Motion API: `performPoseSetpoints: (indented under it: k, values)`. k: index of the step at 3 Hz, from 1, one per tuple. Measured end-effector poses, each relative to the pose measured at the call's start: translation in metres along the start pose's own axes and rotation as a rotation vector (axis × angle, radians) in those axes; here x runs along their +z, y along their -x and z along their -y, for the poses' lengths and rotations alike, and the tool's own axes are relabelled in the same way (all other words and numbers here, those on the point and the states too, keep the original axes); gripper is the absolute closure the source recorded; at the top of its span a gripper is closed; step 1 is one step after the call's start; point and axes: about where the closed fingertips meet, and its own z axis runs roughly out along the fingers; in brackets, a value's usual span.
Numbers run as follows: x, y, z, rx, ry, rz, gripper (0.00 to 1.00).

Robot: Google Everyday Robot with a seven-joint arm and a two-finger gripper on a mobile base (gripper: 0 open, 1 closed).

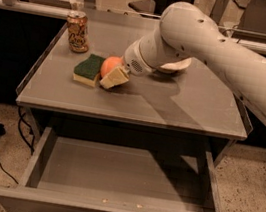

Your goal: Place orange into top drawer

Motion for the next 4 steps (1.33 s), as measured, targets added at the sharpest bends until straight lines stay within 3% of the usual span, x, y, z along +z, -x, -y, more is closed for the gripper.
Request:
performPoseSetpoints:
  k: [1, 2, 4]
  values:
    - [-0.007, 0.002, -0.001, -0.003, -0.007, 0.003, 0.77]
    - [-0.032, 0.009, -0.003, -0.014, -0.032, 0.013, 0.99]
    - [-0.098, -0.004, -0.047, -0.11, 0.005, 0.073, 1.0]
